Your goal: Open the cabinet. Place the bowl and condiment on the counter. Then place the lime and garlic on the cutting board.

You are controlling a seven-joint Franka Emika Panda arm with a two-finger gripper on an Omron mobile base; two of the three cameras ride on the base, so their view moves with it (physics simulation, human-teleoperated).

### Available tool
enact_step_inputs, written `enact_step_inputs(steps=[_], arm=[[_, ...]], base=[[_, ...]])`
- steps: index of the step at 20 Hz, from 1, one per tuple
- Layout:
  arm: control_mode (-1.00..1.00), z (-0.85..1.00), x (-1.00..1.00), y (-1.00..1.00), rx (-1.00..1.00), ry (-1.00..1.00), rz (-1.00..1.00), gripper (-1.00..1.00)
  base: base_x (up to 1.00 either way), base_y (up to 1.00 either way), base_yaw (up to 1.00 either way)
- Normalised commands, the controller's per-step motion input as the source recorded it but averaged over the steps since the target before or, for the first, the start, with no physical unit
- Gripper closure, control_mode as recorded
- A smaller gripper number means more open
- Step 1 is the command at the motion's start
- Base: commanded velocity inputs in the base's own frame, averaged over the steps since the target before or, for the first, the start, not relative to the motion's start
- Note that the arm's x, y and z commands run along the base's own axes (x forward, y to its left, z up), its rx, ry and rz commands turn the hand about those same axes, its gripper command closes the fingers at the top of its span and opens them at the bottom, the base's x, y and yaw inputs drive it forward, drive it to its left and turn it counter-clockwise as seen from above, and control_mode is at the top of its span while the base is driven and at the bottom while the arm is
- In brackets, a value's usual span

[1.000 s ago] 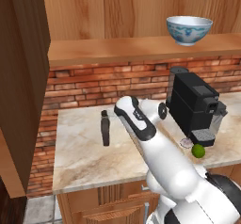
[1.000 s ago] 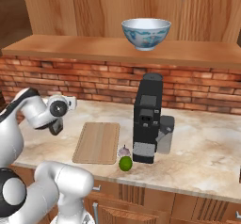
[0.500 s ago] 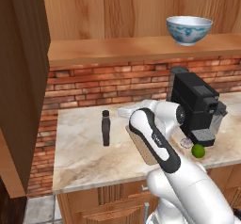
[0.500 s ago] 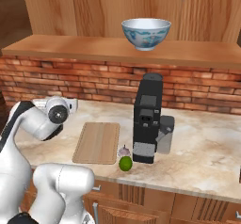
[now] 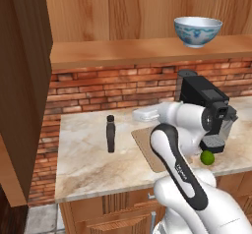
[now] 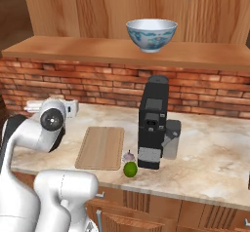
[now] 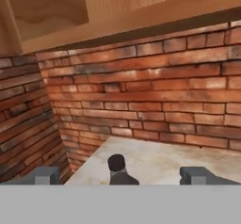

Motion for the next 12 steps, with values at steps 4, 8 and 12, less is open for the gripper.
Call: enact_step_inputs(steps=[4,8,12], arm=[[-1.0,0.52,-0.51,-0.1,-0.1,0.04,-0.04,-1.0],[-1.0,0.47,-0.58,-0.15,-0.09,0.05,-0.05,-1.0],[-1.0,0.42,-0.61,-0.17,-0.1,0.06,-0.06,-1.0]], base=[[0.0,0.0,0.0],[0.0,0.0,0.0],[0.0,0.0,0.0]])
